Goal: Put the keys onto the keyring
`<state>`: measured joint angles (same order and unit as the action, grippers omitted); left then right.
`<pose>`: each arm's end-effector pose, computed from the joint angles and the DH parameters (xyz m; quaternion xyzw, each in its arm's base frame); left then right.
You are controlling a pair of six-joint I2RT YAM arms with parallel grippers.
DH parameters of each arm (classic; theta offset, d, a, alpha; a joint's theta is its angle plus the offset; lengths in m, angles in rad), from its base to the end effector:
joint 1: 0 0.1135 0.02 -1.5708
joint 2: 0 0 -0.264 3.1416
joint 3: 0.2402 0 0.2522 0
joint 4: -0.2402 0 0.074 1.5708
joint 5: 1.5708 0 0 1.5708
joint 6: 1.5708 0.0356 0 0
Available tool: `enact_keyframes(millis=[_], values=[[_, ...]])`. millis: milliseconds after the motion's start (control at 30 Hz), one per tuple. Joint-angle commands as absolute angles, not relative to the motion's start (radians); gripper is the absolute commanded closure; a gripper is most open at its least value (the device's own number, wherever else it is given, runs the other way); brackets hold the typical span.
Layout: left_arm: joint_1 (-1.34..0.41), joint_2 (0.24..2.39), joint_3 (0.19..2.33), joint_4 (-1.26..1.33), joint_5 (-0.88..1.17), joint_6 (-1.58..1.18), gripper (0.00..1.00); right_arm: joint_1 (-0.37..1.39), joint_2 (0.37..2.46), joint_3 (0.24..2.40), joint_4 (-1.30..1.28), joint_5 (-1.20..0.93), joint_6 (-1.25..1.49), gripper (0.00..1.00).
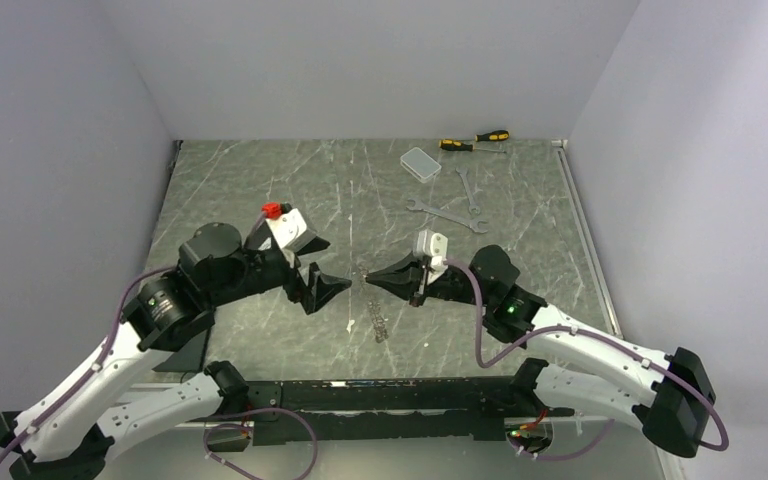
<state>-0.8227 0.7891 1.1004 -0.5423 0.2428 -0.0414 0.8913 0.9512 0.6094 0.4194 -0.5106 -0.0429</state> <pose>0.0988 -0.1191 0.4082 0.3658 0.6909 -0.3443 0.5200 0.1262 0.1839 0.3110 -0.4614 0.5033 0.4486 0.5767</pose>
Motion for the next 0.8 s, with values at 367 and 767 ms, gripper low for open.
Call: enact_keyframes(millis=[367,767], values=[[-0.825,0.647,0.973,-0.307,0.498,0.053,0.15,0.807,0.999,0.630,0.953,-0.814,0.146,1.00],[-0.825,0.558,0.880,-0.172,0.457,0.049,0.49,0.792,1.128,0.659,1.277,-0.787,0.370,1.00]])
